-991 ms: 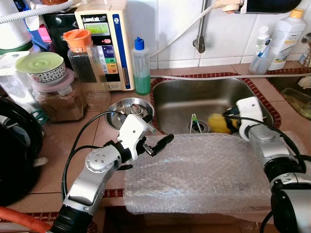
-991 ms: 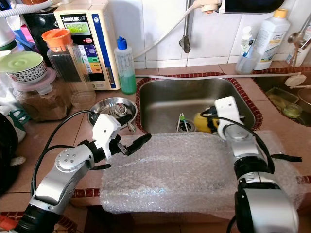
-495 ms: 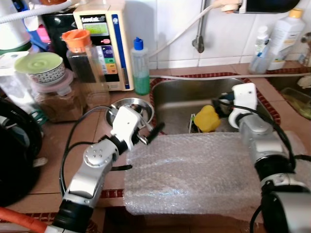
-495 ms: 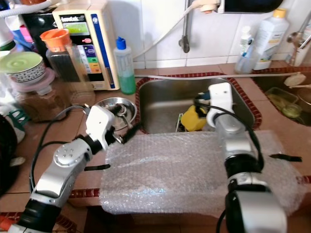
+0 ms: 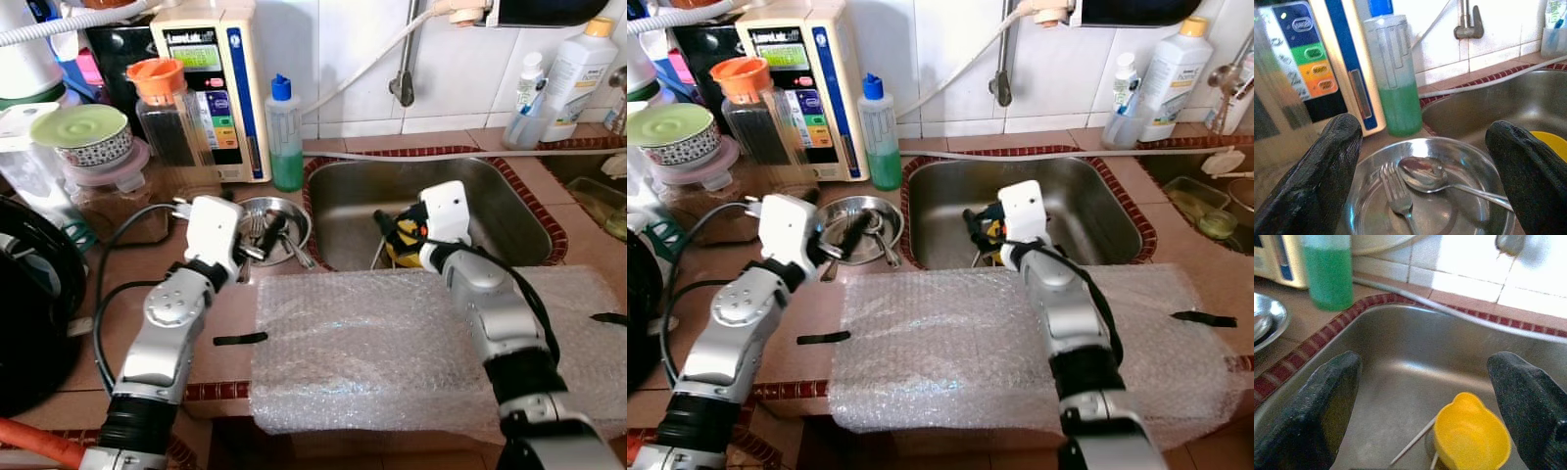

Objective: Kitchen organization

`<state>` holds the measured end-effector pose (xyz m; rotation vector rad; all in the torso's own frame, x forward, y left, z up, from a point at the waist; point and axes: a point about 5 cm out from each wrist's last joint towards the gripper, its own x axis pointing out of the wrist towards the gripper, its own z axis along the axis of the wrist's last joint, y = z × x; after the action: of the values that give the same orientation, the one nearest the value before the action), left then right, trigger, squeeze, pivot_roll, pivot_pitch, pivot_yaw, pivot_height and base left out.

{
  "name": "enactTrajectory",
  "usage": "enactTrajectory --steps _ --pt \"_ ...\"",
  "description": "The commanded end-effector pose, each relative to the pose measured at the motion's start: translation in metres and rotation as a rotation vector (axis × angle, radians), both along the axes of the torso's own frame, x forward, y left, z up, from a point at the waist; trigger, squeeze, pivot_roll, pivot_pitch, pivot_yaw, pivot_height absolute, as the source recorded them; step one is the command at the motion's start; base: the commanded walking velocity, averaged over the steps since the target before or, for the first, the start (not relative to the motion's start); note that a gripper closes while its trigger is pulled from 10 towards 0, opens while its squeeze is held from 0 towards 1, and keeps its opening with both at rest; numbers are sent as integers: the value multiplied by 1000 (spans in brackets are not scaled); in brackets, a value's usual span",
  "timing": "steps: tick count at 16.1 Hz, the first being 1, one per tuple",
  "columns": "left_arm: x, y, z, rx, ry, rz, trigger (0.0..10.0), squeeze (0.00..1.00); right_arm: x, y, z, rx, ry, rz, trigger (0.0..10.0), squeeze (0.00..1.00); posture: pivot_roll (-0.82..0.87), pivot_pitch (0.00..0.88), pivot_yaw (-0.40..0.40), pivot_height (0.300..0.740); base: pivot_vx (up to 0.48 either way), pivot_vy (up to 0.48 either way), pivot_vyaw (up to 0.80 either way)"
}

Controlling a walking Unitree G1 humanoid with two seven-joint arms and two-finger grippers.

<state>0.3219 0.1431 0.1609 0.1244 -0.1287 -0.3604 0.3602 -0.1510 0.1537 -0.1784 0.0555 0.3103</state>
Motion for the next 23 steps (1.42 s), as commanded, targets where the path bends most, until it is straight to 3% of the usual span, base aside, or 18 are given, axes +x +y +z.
enactTrajectory --steps 1,2,3,7,8,12,23 --pt "-4 5 -3 -6 13 -11 10000 361 -2 4 2 -2 2 24 10000 1000 -222 23 63 740 0 0 0" --pt "-7 8 -5 -3 23 -19 10000 251 -3 5 1 -3 7 28 10000 1000 -215 21 61 740 0 0 0" --pt "-11 12 -9 14 45 -52 10000 0 -4 7 1 -6 10 40 10000 1000 -215 21 61 740 0 0 0" --pt "-17 17 -10 54 88 -157 10000 0 -6 11 2 -1 19 59 10000 1000 -206 24 62 740 0 0 0" --pt "-17 22 -13 94 107 -172 10000 0 -6 13 3 2 18 67 10000 1000 -204 29 66 740 0 0 0" --pt "-18 34 -14 126 150 -208 10000 0 -9 14 2 3 25 79 10000 1000 -210 32 69 740 0 0 0" --pt "-31 42 -26 129 223 -280 10000 0 -11 17 -1 -6 47 101 10000 1000 -210 37 62 740 0 0 0"
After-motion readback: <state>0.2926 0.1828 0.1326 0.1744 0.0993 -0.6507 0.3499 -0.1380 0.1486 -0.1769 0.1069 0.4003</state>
